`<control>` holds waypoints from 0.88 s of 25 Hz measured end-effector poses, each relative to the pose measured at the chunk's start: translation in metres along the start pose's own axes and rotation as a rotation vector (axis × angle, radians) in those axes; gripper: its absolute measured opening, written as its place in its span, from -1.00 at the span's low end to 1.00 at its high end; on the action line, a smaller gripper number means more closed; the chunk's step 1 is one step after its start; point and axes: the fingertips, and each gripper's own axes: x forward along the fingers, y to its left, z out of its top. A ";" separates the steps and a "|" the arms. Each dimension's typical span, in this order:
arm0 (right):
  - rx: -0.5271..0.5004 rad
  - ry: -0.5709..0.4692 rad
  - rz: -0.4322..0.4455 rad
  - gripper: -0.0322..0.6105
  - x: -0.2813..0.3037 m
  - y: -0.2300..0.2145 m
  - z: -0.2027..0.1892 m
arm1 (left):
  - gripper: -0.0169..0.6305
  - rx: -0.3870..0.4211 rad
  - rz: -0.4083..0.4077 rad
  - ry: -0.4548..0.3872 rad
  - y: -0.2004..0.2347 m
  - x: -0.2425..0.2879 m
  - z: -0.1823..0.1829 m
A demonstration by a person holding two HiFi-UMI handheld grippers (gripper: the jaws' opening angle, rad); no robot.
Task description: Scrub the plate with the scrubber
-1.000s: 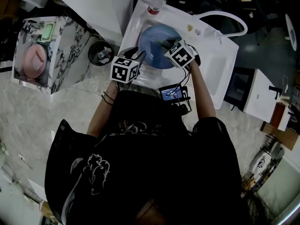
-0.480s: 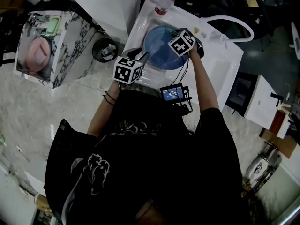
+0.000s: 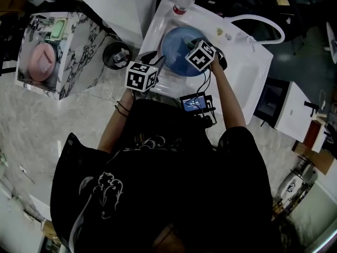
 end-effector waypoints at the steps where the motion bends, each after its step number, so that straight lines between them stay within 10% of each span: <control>1: -0.004 0.001 0.012 -0.62 -0.002 0.006 -0.001 | -0.48 0.001 -0.002 0.000 0.000 0.000 0.000; 22: 0.002 -0.067 0.295 -0.62 -0.057 0.121 0.000 | -0.48 0.036 -0.055 0.019 -0.011 0.014 0.006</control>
